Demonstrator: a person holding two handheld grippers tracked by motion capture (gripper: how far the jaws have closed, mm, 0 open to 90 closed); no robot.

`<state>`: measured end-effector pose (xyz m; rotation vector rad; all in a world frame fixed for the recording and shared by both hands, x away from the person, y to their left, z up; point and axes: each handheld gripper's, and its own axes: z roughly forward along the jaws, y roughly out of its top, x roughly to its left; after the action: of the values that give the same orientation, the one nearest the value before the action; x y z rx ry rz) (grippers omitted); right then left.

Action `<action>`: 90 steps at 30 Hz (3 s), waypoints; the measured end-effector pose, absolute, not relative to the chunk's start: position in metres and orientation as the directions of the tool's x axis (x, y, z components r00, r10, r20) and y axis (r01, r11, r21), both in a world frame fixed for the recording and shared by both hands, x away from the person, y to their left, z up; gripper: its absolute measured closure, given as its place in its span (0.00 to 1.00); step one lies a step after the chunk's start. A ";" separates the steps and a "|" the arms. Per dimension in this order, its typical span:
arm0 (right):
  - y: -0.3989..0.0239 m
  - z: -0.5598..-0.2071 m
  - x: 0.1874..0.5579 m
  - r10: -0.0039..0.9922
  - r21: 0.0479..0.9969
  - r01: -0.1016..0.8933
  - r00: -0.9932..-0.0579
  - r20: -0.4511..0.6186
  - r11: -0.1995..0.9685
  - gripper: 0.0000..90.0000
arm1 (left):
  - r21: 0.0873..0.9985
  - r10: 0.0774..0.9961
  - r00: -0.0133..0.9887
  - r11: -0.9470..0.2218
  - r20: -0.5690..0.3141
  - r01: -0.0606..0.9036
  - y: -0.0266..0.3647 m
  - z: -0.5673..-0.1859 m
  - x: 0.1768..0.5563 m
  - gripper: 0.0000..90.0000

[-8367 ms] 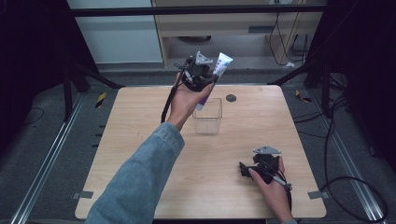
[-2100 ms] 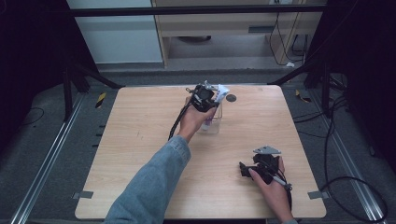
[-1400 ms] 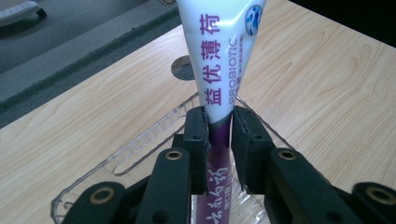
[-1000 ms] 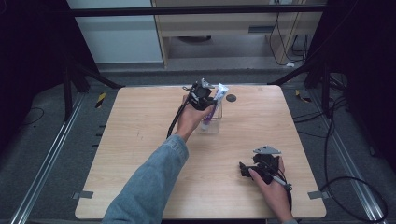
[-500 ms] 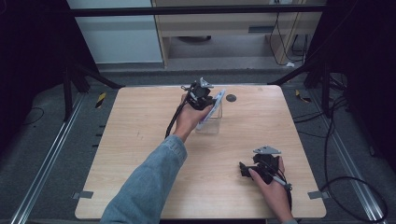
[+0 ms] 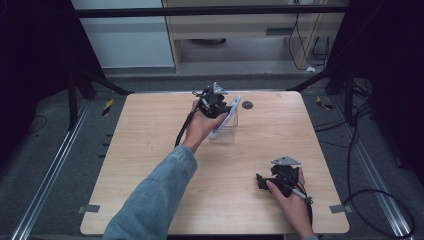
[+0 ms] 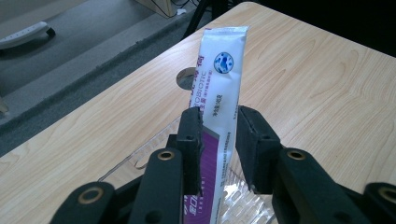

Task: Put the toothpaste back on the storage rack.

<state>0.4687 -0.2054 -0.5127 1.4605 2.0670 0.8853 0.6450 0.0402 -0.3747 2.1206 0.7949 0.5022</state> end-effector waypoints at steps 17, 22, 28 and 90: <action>-0.205 -0.513 0.469 0.943 0.724 0.650 -0.333 -0.001 0.231 0.00 | 0.802 0.670 0.737 -0.487 0.089 0.346 0.046 -0.372 0.633 0.46; -0.205 -0.513 0.469 0.943 0.724 0.650 -0.333 -0.002 0.231 0.00 | 0.806 0.664 0.744 -0.483 0.081 0.343 0.047 -0.368 0.629 0.37; -0.205 -0.513 0.469 0.943 0.724 0.650 -0.333 -0.002 0.231 0.00 | 0.812 0.654 0.751 -0.487 0.094 0.322 0.046 -0.361 0.621 0.24; -0.205 -0.513 0.469 0.944 0.724 0.651 -0.329 0.000 0.227 0.00 | 0.791 0.658 0.733 -0.535 0.171 0.296 0.149 -0.371 0.523 0.06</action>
<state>0.4690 -0.2048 -0.5128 1.4656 2.0637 0.8838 0.5229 0.1491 -0.3706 2.1466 0.7174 0.5889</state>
